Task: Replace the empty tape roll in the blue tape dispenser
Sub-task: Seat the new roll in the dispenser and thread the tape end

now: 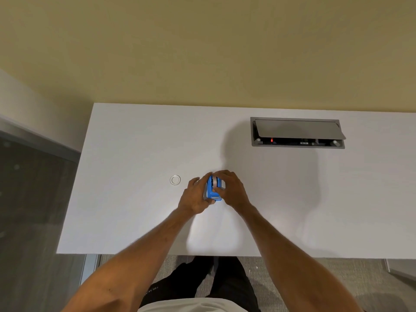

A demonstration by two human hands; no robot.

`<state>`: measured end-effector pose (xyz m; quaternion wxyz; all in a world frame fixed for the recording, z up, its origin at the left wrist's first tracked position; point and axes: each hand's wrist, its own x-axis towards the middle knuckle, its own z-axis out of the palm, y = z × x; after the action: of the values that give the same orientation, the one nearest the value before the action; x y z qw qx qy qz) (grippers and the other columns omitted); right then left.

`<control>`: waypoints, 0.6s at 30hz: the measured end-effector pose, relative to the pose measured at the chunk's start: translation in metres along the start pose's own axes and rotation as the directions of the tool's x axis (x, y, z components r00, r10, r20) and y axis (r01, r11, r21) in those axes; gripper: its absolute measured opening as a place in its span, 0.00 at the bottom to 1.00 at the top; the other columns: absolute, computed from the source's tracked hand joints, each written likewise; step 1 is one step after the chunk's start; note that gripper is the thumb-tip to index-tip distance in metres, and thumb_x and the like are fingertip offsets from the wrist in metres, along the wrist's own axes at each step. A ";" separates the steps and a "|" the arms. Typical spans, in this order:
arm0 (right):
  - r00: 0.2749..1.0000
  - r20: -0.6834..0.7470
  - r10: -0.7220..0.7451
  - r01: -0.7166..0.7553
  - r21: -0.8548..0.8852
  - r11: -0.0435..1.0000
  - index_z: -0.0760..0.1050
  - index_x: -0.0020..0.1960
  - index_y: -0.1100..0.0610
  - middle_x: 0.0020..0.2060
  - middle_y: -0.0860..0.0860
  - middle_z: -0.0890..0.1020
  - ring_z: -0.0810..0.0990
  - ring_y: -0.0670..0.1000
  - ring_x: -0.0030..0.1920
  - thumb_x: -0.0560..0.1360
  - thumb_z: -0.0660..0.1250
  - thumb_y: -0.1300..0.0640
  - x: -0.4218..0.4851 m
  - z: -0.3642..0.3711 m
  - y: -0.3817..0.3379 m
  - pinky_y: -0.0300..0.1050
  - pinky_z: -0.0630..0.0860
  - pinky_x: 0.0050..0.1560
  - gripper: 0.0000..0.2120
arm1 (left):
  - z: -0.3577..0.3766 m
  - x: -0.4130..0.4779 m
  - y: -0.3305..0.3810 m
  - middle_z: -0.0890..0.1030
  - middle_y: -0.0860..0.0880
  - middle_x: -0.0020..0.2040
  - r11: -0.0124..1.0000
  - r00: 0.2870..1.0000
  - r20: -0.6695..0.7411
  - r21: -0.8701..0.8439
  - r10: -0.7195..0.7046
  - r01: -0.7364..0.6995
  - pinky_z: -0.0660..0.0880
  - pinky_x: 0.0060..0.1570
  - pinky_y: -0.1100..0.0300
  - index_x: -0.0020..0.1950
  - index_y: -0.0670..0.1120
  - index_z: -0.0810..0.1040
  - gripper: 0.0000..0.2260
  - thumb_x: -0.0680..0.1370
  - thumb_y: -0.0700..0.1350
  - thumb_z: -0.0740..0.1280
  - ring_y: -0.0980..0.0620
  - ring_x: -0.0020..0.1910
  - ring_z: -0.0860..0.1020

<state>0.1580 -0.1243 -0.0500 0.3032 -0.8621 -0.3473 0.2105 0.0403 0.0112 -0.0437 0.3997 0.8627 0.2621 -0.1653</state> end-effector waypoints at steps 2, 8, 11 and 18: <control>1.000 0.018 -0.014 0.014 -0.054 0.998 0.79 0.66 0.58 0.60 0.54 0.84 0.83 0.54 0.56 0.75 0.76 0.49 -0.002 0.000 0.001 0.43 0.77 0.58 0.24 | 0.000 0.002 -0.005 0.76 0.55 0.76 0.999 1.000 0.007 -0.045 0.008 -0.007 0.77 0.72 0.40 0.84 0.58 0.60 0.44 0.73 0.62 0.77 0.45 0.78 0.70; 0.999 0.003 -0.053 0.053 -0.131 0.990 0.78 0.67 0.53 0.62 0.50 0.83 0.82 0.51 0.58 0.79 0.70 0.45 0.000 -0.012 -0.002 0.47 0.76 0.60 0.20 | -0.011 -0.006 0.007 0.79 0.51 0.73 0.995 0.996 -0.082 -0.094 0.035 -0.042 0.78 0.70 0.44 0.80 0.54 0.69 0.35 0.75 0.59 0.74 0.48 0.72 0.77; 0.992 -0.012 -0.125 0.120 -0.203 0.972 0.81 0.61 0.52 0.56 0.49 0.85 0.83 0.50 0.53 0.81 0.67 0.44 0.010 -0.021 -0.003 0.46 0.76 0.56 0.14 | -0.010 0.000 0.006 0.84 0.52 0.62 0.993 0.992 -0.113 -0.092 0.061 -0.071 0.84 0.58 0.47 0.71 0.53 0.75 0.27 0.74 0.58 0.74 0.51 0.57 0.84; 0.985 -0.002 -0.174 0.165 -0.300 0.940 0.83 0.49 0.52 0.42 0.48 0.86 0.81 0.50 0.43 0.80 0.67 0.46 0.018 -0.024 -0.006 0.51 0.78 0.48 0.11 | -0.006 0.004 0.013 0.83 0.54 0.60 0.991 0.979 -0.179 -0.078 0.096 -0.111 0.82 0.57 0.47 0.66 0.54 0.77 0.19 0.77 0.60 0.69 0.50 0.57 0.81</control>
<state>0.1810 -0.1174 -0.0314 0.1916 -0.8677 -0.4436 0.1165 0.0515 0.0106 -0.0343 0.4207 0.8680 0.2579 -0.0560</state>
